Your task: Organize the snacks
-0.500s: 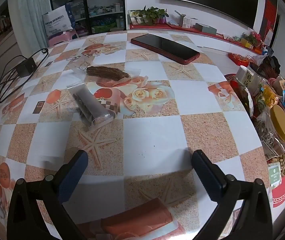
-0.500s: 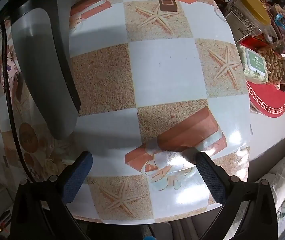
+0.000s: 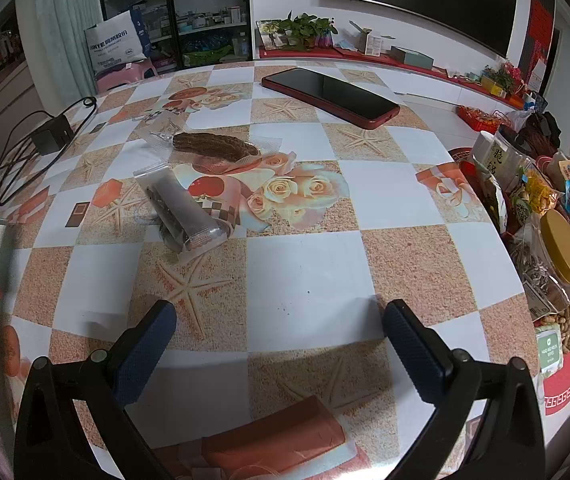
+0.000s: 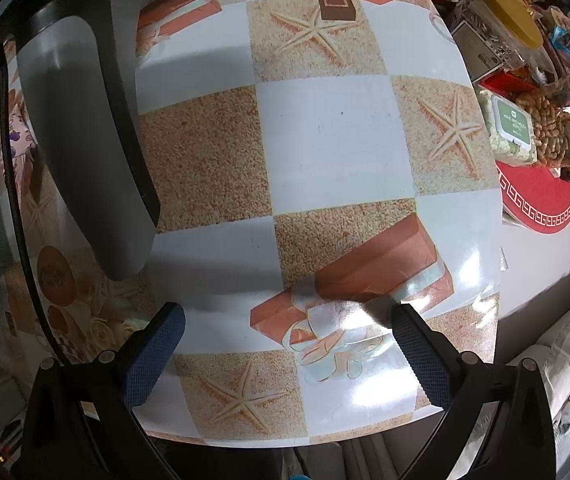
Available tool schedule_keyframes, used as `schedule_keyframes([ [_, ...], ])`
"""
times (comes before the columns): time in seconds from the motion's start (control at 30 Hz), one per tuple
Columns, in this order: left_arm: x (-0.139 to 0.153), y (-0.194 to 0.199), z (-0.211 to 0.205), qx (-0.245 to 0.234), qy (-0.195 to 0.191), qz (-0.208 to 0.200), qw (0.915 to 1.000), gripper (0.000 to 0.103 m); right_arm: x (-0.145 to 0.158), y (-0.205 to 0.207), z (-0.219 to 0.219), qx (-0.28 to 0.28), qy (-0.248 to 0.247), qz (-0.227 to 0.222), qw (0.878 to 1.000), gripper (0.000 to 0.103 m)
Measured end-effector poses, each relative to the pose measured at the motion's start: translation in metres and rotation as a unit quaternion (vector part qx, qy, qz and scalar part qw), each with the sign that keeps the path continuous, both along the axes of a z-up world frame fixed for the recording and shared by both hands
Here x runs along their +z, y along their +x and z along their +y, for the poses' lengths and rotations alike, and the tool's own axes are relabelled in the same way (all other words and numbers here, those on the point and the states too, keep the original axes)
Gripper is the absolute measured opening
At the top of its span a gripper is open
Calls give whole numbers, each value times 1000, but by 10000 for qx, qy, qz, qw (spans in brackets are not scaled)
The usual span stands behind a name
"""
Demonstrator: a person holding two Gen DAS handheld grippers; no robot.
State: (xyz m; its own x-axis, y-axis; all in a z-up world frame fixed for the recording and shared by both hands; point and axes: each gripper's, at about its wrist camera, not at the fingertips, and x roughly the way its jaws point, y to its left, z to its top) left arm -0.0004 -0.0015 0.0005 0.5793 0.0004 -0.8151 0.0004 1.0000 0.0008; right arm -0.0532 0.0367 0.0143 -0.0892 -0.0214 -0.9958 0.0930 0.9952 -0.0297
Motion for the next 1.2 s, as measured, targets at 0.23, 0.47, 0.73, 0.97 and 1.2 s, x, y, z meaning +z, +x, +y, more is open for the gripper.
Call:
schedule_keyframes([
  [0.23, 0, 0, 0, 0, 0, 0, 10000, 103, -10, 9, -2, -4, -16, 55, 10000, 103],
  [0.47, 0, 0, 0, 0, -2, -1, 10000, 103, -11, 8, -2, 12, -14, 58, 10000, 103],
  [0.73, 0, 0, 0, 0, 0, -1, 10000, 103, -12, 7, 1, 2, -12, 72, 10000, 103],
  [0.97, 0, 0, 0, 0, 0, -1, 10000, 103, -13, 6, 0, -28, 29, 446, 9990, 103],
  [1.2, 0, 0, 0, 0, 0, 0, 10000, 103, -13, 6, -4, -17, 39, 317, 9995, 103],
])
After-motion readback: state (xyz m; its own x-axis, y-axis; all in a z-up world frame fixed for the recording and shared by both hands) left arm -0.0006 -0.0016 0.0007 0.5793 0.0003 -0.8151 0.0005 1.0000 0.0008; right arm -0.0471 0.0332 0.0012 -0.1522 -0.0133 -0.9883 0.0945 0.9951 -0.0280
